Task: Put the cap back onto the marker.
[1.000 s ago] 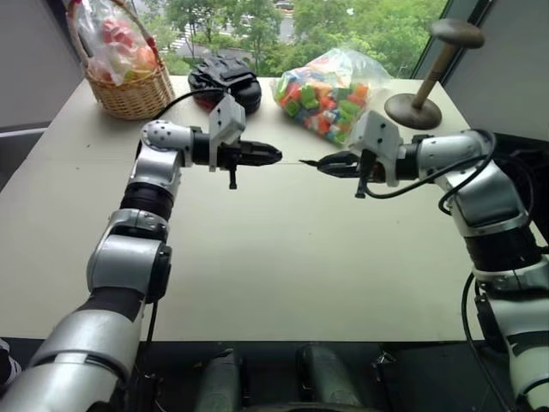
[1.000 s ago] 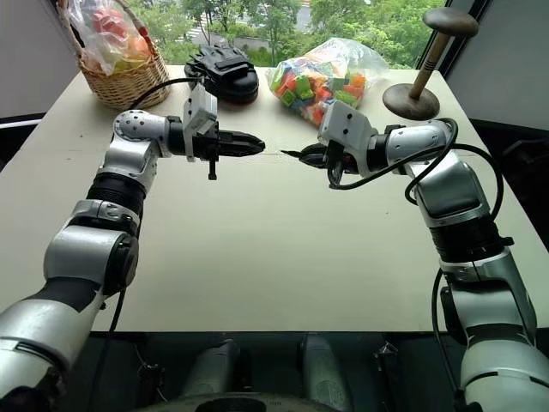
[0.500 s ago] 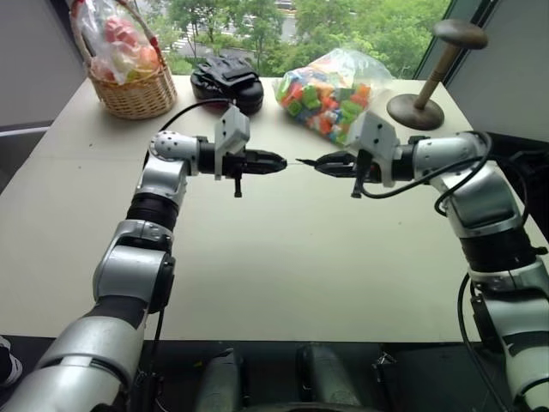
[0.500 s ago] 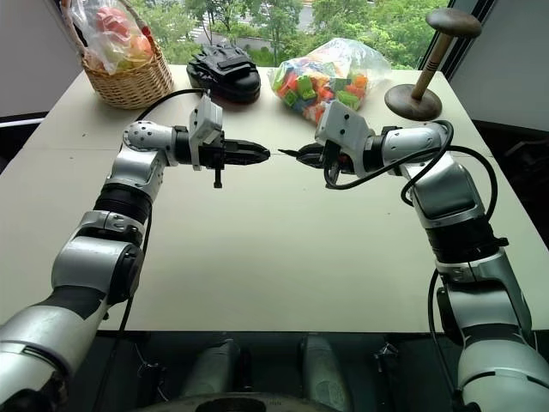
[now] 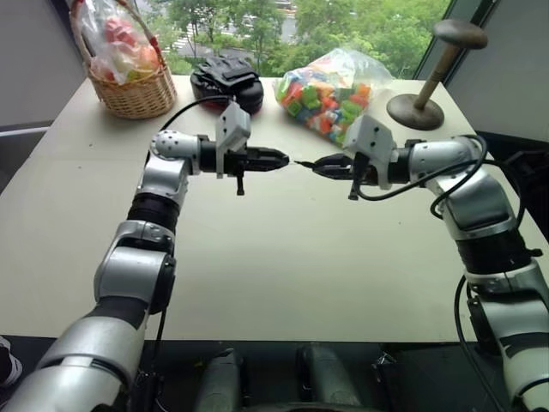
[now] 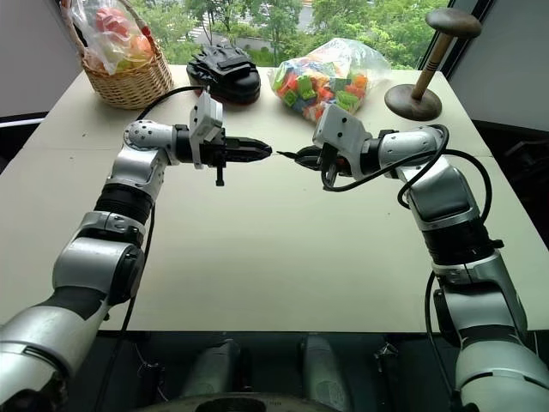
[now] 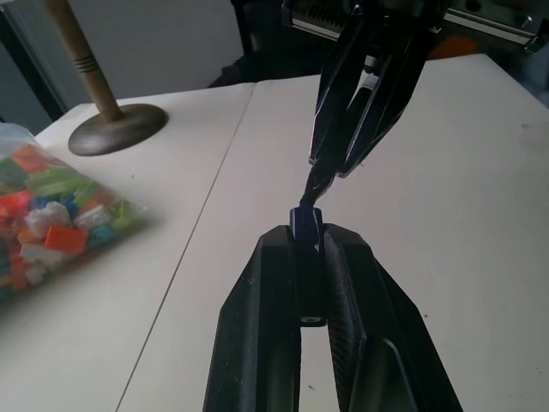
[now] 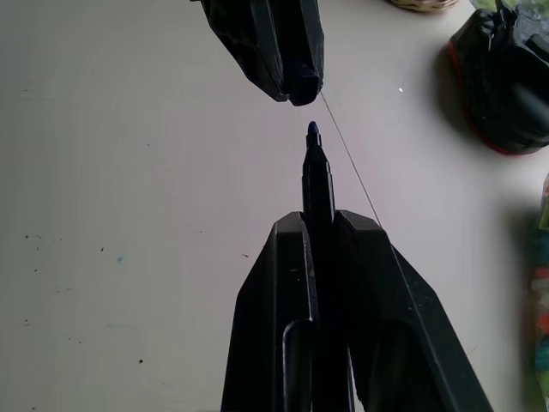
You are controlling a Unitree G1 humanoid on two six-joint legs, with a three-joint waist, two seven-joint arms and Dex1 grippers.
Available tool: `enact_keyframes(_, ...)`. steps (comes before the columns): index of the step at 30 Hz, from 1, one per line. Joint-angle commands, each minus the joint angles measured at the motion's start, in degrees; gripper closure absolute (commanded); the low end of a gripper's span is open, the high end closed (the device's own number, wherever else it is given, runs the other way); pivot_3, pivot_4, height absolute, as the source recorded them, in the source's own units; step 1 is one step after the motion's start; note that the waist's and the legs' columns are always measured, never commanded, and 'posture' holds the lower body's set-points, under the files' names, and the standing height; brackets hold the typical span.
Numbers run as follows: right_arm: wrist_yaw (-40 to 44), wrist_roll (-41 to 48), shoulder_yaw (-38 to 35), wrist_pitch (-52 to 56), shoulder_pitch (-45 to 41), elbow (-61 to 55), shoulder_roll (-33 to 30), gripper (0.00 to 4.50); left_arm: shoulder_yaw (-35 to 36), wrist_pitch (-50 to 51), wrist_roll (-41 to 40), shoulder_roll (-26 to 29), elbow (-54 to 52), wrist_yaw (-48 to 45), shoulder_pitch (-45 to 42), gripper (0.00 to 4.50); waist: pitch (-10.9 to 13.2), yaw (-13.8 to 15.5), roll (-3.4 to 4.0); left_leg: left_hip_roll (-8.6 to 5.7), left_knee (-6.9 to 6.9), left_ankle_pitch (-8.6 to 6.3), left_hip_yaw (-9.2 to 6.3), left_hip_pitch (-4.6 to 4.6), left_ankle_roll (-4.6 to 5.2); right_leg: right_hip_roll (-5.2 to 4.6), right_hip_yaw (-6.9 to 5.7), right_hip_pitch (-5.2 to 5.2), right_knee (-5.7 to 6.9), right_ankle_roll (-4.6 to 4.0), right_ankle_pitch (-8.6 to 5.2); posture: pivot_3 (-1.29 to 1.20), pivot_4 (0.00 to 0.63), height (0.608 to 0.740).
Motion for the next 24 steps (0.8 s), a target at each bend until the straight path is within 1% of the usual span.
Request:
enact_keyframes(1,-0.45,0.02,-0.98,-0.3,-0.78,-1.5,0.2,4.5,0.11,-0.69,-0.72,0.0,-1.67,0.32,-0.77,4.48,0.0,-0.01,0.0,0.0,0.0,0.0,0.0,0.0,0.0,0.0,0.0,0.0,0.0,0.0,0.0,0.0,0.15,0.74)
enact_keyframes(24,-0.47,0.29,-0.71,1.03,-0.29,-3.6,1.04,4.5,-0.35,-1.89,-0.15,-1.05,-0.21,1.11,-0.93,4.48,0.0,0.01,0.0,-0.01,0.01,0.0,0.0,0.0,-0.01,0.0,0.0,0.0,0.02,0.0,0.0,0.0,0.15,0.74)
